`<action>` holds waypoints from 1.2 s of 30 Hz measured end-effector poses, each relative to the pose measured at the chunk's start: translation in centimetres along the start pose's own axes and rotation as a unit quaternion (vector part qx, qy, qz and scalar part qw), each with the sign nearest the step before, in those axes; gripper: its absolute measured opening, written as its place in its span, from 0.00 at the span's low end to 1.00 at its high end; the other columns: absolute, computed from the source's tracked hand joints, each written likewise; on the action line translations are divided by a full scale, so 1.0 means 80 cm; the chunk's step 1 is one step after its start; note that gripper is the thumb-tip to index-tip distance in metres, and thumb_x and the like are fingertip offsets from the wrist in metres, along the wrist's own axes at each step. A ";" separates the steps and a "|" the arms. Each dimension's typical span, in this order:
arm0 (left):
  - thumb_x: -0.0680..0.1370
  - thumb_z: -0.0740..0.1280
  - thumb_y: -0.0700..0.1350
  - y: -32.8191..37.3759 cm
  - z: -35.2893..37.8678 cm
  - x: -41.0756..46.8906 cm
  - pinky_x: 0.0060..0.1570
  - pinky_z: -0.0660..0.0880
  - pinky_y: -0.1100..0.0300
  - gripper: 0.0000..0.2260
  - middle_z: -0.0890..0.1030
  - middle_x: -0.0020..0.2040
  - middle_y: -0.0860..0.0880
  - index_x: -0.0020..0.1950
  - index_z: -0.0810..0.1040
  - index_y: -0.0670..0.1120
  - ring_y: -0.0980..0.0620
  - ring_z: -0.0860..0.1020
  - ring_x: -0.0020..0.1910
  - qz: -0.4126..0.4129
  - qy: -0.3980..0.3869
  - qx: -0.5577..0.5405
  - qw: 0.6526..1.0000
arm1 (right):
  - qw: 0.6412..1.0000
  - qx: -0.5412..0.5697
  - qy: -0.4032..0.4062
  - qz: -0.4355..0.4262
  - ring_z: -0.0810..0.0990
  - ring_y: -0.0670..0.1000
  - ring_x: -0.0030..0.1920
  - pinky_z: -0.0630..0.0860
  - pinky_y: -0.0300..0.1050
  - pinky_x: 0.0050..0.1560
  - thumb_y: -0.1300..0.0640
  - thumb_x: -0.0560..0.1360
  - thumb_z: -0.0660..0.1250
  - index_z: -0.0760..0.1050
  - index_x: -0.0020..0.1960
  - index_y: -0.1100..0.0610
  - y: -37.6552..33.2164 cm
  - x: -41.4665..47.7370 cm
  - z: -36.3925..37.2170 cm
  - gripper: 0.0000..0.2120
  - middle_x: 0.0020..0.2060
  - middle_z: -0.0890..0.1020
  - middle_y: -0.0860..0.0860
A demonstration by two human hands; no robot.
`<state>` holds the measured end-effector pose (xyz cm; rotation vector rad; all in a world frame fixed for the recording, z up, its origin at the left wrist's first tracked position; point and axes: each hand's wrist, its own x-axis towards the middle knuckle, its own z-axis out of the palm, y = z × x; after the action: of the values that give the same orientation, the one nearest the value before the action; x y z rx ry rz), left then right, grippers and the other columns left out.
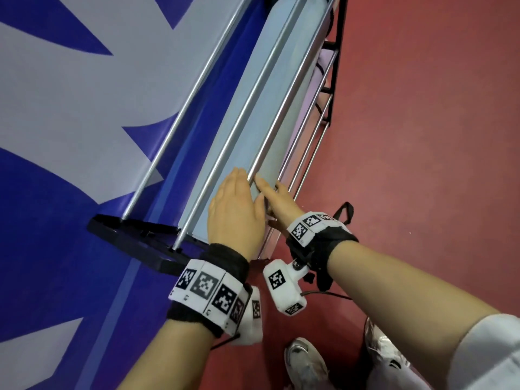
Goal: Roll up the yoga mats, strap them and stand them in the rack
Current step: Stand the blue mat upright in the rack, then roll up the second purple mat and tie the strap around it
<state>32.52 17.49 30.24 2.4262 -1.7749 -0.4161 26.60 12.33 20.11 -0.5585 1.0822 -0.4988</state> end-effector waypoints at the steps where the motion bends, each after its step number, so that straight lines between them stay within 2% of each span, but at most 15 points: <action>1: 0.81 0.58 0.48 0.002 -0.002 0.002 0.72 0.58 0.55 0.25 0.61 0.75 0.45 0.75 0.57 0.42 0.49 0.60 0.74 -0.001 -0.002 0.004 1.000 | 1.000 -0.005 -0.005 -0.003 0.78 0.44 0.36 0.73 0.36 0.32 0.33 0.64 0.71 0.60 0.73 0.57 0.001 -0.005 -0.004 0.46 0.44 0.76 0.47; 3: 0.81 0.59 0.49 0.014 -0.007 0.004 0.73 0.57 0.53 0.27 0.59 0.76 0.44 0.76 0.55 0.42 0.48 0.59 0.74 -0.003 -0.013 0.025 1.000 | 1.000 -0.018 -0.002 0.006 0.77 0.46 0.42 0.73 0.38 0.40 0.33 0.67 0.68 0.61 0.72 0.57 0.002 -0.016 -0.012 0.43 0.46 0.75 0.47; 5: 0.81 0.58 0.50 0.028 -0.011 0.004 0.74 0.55 0.52 0.28 0.54 0.77 0.43 0.77 0.51 0.42 0.47 0.54 0.76 0.005 -0.024 0.060 0.998 | 0.999 -0.039 0.004 0.004 0.76 0.52 0.57 0.73 0.44 0.58 0.30 0.64 0.65 0.61 0.72 0.54 -0.001 -0.031 -0.018 0.44 0.57 0.74 0.49; 7: 0.81 0.57 0.50 0.042 -0.012 0.003 0.74 0.52 0.52 0.29 0.50 0.78 0.43 0.77 0.50 0.42 0.46 0.50 0.76 0.027 -0.022 0.087 0.996 | 0.995 -0.099 0.004 -0.001 0.68 0.55 0.70 0.63 0.51 0.71 0.30 0.70 0.60 0.56 0.75 0.53 -0.012 -0.052 -0.028 0.42 0.70 0.68 0.53; 8: 0.81 0.57 0.50 0.050 -0.011 0.003 0.73 0.51 0.51 0.29 0.49 0.78 0.43 0.77 0.50 0.43 0.46 0.49 0.77 0.042 -0.022 0.094 0.994 | 0.992 -0.130 0.004 -0.004 0.64 0.55 0.73 0.58 0.50 0.73 0.36 0.76 0.56 0.53 0.76 0.54 -0.017 -0.060 -0.034 0.36 0.73 0.63 0.55; 9: 0.81 0.57 0.50 0.060 -0.009 0.003 0.73 0.50 0.51 0.29 0.48 0.78 0.43 0.77 0.50 0.43 0.46 0.48 0.77 0.056 -0.024 0.097 0.993 | 0.987 -0.162 0.014 -0.012 0.61 0.55 0.74 0.57 0.47 0.73 0.41 0.80 0.53 0.50 0.77 0.55 -0.020 -0.068 -0.044 0.31 0.75 0.60 0.56; 11: 0.81 0.57 0.49 0.092 -0.003 0.007 0.74 0.48 0.51 0.28 0.46 0.78 0.43 0.77 0.50 0.43 0.46 0.45 0.77 0.095 -0.039 0.095 0.990 | 0.979 -0.193 0.055 -0.035 0.60 0.55 0.74 0.57 0.45 0.72 0.45 0.82 0.50 0.48 0.78 0.53 -0.027 -0.083 -0.079 0.27 0.75 0.59 0.56; 16: 0.81 0.56 0.49 0.167 0.028 0.017 0.74 0.49 0.50 0.27 0.47 0.78 0.44 0.77 0.51 0.43 0.46 0.45 0.77 0.165 -0.077 0.102 0.978 | 0.948 -0.246 0.173 -0.103 0.55 0.52 0.76 0.54 0.51 0.75 0.42 0.81 0.50 0.46 0.78 0.49 -0.041 -0.125 -0.160 0.29 0.77 0.55 0.52; 18: 0.81 0.56 0.50 0.215 0.049 0.002 0.74 0.50 0.50 0.27 0.48 0.78 0.43 0.77 0.51 0.42 0.45 0.46 0.77 0.215 -0.100 0.115 0.965 | 0.930 -0.247 0.252 -0.100 0.54 0.52 0.76 0.54 0.52 0.74 0.40 0.80 0.49 0.46 0.78 0.47 -0.032 -0.163 -0.211 0.29 0.77 0.54 0.52; 20: 0.81 0.56 0.51 0.246 0.062 -0.007 0.73 0.53 0.50 0.27 0.50 0.78 0.43 0.77 0.52 0.42 0.44 0.48 0.76 0.238 -0.115 0.138 0.955 | 0.920 -0.242 0.294 -0.093 0.55 0.53 0.76 0.54 0.53 0.74 0.39 0.80 0.49 0.46 0.77 0.47 -0.025 -0.185 -0.245 0.30 0.77 0.54 0.51; 24: 0.81 0.56 0.52 0.332 0.114 -0.085 0.72 0.55 0.49 0.28 0.52 0.78 0.43 0.76 0.53 0.42 0.44 0.49 0.76 0.354 -0.153 0.182 0.905 | 0.887 -0.180 0.418 -0.071 0.57 0.53 0.75 0.56 0.52 0.73 0.39 0.80 0.49 0.46 0.78 0.48 0.034 -0.283 -0.332 0.30 0.77 0.55 0.52; 25: 0.81 0.56 0.52 0.336 0.116 -0.088 0.72 0.55 0.50 0.28 0.52 0.78 0.43 0.76 0.54 0.42 0.44 0.49 0.76 0.358 -0.153 0.180 0.903 | 0.885 -0.178 0.425 -0.072 0.57 0.53 0.75 0.56 0.51 0.73 0.39 0.80 0.50 0.47 0.78 0.49 0.037 -0.287 -0.337 0.31 0.77 0.56 0.52; 29: 0.81 0.56 0.53 0.411 0.168 -0.201 0.72 0.54 0.49 0.27 0.51 0.78 0.43 0.76 0.54 0.42 0.45 0.49 0.77 0.455 -0.194 0.195 0.847 | 0.844 -0.108 0.523 -0.044 0.60 0.54 0.74 0.58 0.51 0.71 0.40 0.80 0.52 0.49 0.78 0.49 0.118 -0.403 -0.408 0.30 0.76 0.58 0.53; 30: 0.81 0.56 0.53 0.411 0.168 -0.201 0.72 0.54 0.49 0.27 0.51 0.78 0.43 0.76 0.54 0.42 0.44 0.49 0.77 0.456 -0.189 0.198 0.847 | 0.845 -0.102 0.523 -0.042 0.60 0.54 0.74 0.59 0.51 0.71 0.40 0.80 0.52 0.49 0.77 0.49 0.119 -0.406 -0.405 0.30 0.76 0.59 0.53; 36: 0.81 0.56 0.54 0.549 0.284 -0.423 0.72 0.55 0.49 0.27 0.53 0.77 0.43 0.76 0.56 0.42 0.44 0.50 0.76 0.592 -0.243 0.209 0.739 | 0.771 -0.003 0.637 0.007 0.62 0.54 0.73 0.59 0.52 0.71 0.41 0.80 0.53 0.52 0.77 0.47 0.283 -0.582 -0.529 0.28 0.75 0.61 0.52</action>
<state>-23.64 37.57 24.58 0.7956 -3.3905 -0.5079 -27.80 51.18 21.74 -0.1354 2.3849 -0.8988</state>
